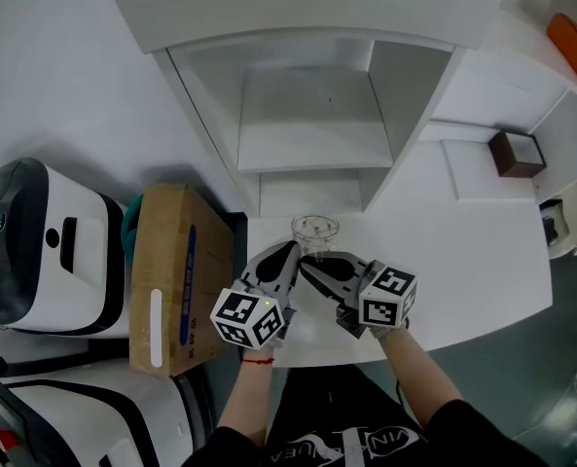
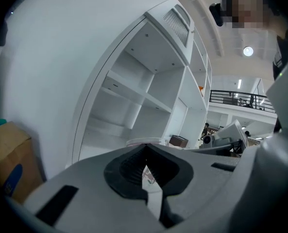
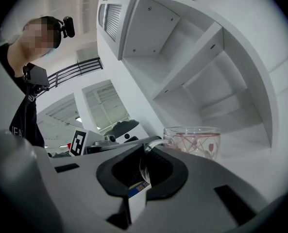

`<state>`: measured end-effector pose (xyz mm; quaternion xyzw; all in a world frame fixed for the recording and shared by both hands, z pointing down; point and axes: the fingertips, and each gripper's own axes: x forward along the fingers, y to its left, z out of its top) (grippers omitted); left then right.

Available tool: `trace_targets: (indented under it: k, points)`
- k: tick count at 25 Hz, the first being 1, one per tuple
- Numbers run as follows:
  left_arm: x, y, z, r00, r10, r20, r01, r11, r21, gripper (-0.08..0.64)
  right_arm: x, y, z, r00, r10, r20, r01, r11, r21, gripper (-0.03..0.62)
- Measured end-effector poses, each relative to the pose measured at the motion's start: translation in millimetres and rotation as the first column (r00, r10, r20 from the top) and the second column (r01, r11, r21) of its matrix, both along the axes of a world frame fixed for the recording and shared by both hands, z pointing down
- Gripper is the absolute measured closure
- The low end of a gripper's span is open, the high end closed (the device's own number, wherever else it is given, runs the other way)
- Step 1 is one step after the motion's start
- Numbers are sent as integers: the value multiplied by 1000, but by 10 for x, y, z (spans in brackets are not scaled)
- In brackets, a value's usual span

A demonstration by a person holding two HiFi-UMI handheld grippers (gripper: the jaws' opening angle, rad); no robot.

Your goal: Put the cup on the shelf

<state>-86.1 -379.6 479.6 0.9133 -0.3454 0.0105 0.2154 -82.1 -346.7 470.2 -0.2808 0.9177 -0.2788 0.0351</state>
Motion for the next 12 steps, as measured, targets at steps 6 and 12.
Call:
trace_targets:
  k: [6, 12]
  points:
    - [50, -369, 101, 999, -1, 37, 1, 1000, 7, 554, 44, -370, 97, 1000, -3, -5, 3, 1000, 7, 578]
    - [69, -689, 245, 998, -19, 54, 19, 1000, 5, 554, 63, -688, 242, 1000, -11, -29, 12, 1000, 15, 578]
